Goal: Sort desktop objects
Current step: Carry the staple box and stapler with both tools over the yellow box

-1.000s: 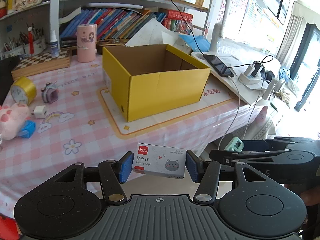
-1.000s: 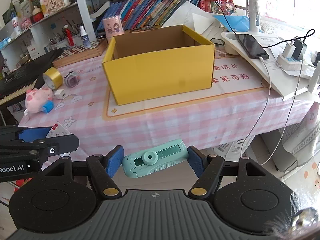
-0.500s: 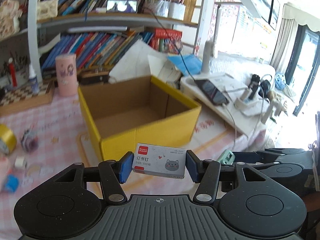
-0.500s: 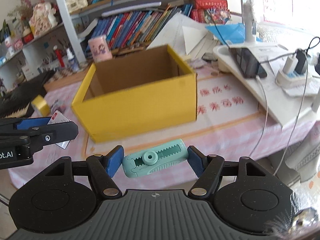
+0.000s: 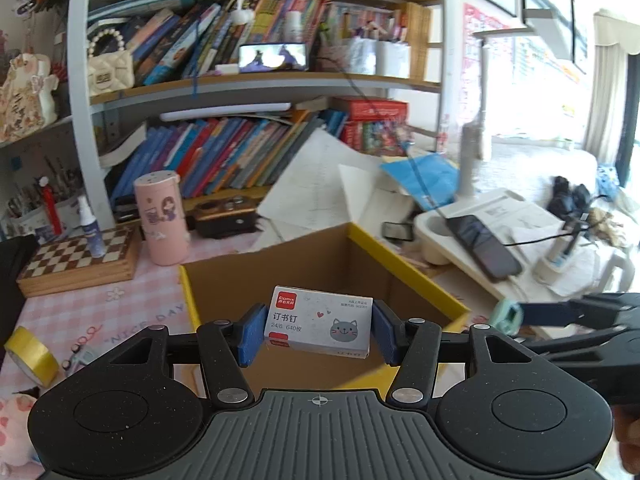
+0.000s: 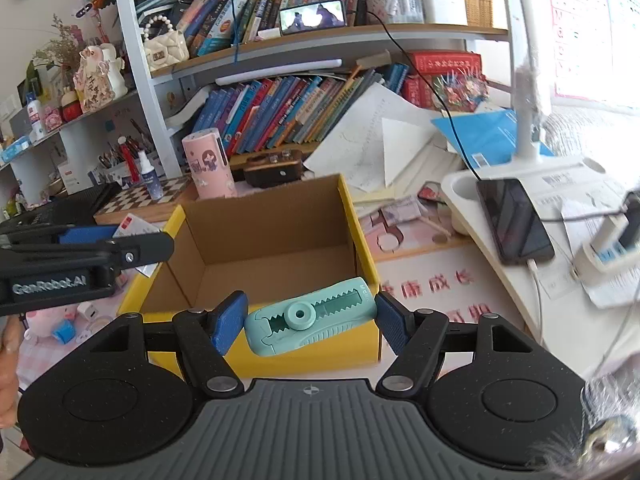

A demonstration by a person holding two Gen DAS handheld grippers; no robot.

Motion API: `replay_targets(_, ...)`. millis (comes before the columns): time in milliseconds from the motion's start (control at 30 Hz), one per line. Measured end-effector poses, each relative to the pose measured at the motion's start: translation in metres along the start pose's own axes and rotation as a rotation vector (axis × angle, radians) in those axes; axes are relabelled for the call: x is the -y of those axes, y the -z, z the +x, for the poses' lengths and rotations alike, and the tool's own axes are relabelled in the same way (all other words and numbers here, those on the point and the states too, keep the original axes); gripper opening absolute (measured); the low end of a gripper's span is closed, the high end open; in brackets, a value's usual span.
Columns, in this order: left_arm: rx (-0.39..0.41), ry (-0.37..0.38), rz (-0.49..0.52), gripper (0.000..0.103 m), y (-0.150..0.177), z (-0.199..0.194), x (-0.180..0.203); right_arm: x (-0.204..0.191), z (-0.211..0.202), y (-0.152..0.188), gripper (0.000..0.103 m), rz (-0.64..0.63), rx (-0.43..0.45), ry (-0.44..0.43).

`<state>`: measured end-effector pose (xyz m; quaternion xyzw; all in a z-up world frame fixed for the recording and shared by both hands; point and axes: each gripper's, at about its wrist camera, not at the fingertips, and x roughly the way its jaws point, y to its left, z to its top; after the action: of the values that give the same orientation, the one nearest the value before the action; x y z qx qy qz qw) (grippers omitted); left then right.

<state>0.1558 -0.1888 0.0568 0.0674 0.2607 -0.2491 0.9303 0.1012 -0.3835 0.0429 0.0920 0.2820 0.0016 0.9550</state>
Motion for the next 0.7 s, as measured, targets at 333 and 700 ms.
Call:
replay_targets(333, -0.097, -0.066, 0.005, 0.055, 0.006, 0.047, -0.005, 0.005, 0.039, -0.032, 0.067, -0.081, 0.010, -0.065)
replay_targets(700, -0.200, -0.101, -0.002, 0.055, -0.005, 0.094, -0.013, 0.005, 0.118, -0.069, 0.067, -0.232, -0.053, -0.140)
